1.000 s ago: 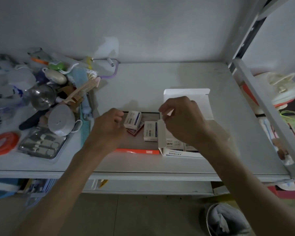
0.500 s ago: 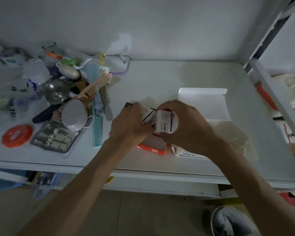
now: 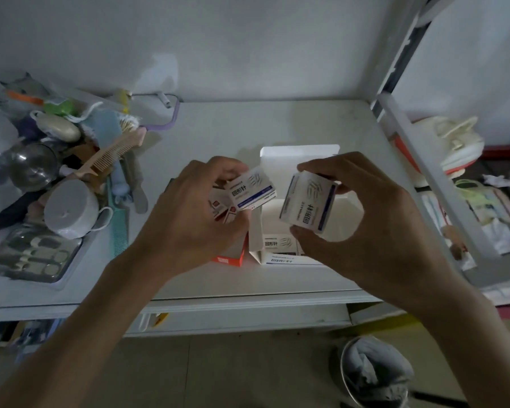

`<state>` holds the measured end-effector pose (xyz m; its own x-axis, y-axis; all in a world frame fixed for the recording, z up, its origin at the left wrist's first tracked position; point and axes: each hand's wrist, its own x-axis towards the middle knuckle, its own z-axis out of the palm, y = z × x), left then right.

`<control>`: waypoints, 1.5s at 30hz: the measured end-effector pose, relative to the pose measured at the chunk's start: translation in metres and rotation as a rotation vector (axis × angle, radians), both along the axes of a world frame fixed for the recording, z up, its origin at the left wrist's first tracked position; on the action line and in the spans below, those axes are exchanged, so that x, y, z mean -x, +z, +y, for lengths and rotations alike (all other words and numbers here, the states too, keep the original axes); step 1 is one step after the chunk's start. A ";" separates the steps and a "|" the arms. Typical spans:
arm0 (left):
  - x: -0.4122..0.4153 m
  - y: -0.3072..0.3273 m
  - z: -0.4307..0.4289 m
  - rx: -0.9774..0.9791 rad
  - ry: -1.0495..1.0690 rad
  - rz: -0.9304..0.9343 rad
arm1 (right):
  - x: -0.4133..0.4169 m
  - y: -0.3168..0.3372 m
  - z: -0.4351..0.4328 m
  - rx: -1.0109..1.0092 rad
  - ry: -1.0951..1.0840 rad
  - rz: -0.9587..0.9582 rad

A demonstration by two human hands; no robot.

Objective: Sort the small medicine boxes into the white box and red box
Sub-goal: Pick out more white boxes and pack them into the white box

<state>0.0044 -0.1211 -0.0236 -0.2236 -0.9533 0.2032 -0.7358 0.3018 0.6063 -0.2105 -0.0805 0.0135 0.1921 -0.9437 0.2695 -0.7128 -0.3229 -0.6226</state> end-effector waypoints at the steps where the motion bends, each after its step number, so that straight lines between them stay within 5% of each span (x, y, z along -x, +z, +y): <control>1: 0.004 0.001 0.000 -0.016 -0.026 -0.007 | 0.002 0.000 0.001 -0.002 -0.003 -0.004; 16: 0.036 0.009 -0.008 -0.135 -0.174 -0.175 | 0.036 -0.036 0.002 -0.195 -0.235 -0.060; 30: 0.065 -0.016 -0.030 -0.127 -0.088 -0.392 | -0.001 -0.069 -0.049 -0.326 -0.413 0.206; 41: 0.070 -0.013 -0.020 -0.153 -0.120 -0.415 | -0.004 -0.088 -0.052 -0.414 -0.530 0.072; 45: 0.073 -0.021 -0.016 -0.023 -0.137 -0.429 | -0.003 -0.090 -0.052 -0.437 -0.523 -0.014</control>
<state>-0.0686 -0.1368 -0.0450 -0.4071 -0.9123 0.0439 -0.8763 0.4037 0.2628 -0.2073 -0.1324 -0.0761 -0.3194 -0.9343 -0.1586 -0.6975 0.3450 -0.6280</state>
